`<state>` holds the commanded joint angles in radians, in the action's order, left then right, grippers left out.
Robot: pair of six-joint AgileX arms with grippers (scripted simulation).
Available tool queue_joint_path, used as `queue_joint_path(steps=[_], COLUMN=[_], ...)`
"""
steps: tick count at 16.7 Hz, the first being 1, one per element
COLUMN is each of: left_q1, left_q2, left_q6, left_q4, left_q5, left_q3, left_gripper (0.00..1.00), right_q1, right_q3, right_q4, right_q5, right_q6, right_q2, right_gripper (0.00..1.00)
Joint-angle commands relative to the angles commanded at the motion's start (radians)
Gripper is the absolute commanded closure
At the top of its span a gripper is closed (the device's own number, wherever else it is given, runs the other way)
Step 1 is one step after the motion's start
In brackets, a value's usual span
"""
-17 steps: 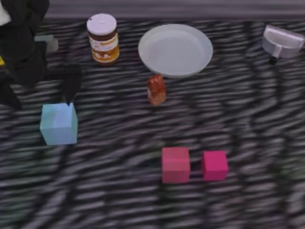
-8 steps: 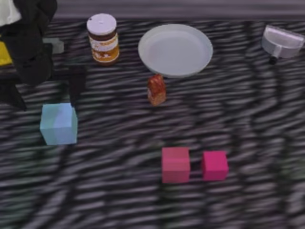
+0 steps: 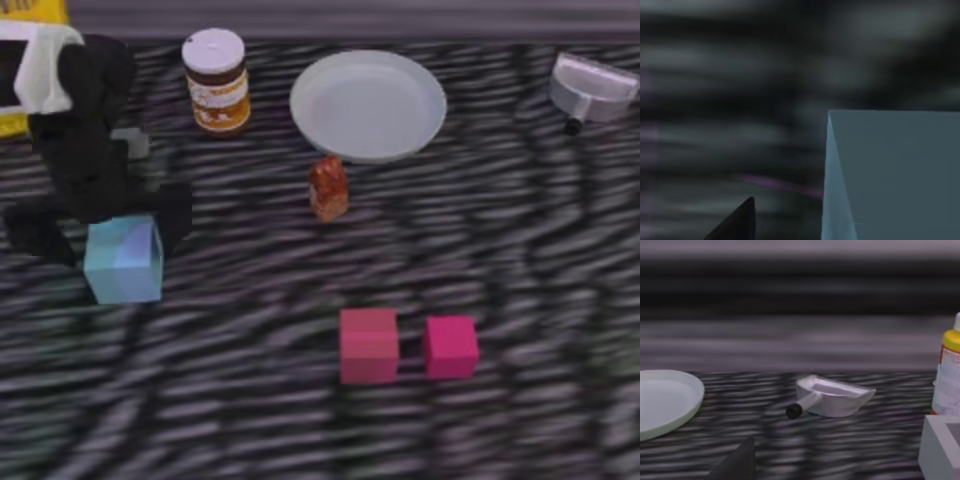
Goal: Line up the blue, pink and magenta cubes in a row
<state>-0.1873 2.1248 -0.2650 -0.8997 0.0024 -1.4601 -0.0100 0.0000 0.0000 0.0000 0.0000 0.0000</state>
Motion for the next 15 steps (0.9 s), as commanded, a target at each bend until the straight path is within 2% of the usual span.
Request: queue_joint_path(steps=[3,7,15], left_q1=[0.000,0.000,0.000], left_q2=[0.029,0.031,0.031], left_q6=[0.000,0.000,0.000], left_q4=[0.071,0.073,0.073], left_q5=[0.000,0.000,0.000], left_q3=[0.047,0.049,0.049], left_gripper=[0.00,0.00,0.60], right_q1=[0.000,0.000,0.000], right_q3=[0.000,0.000,0.000], right_q4=[0.000,0.000,0.000], right_q5=[0.000,0.000,0.000], right_q6=[0.000,0.000,0.000], right_q2=[0.000,0.000,0.000], right_gripper=[0.00,0.00,0.00])
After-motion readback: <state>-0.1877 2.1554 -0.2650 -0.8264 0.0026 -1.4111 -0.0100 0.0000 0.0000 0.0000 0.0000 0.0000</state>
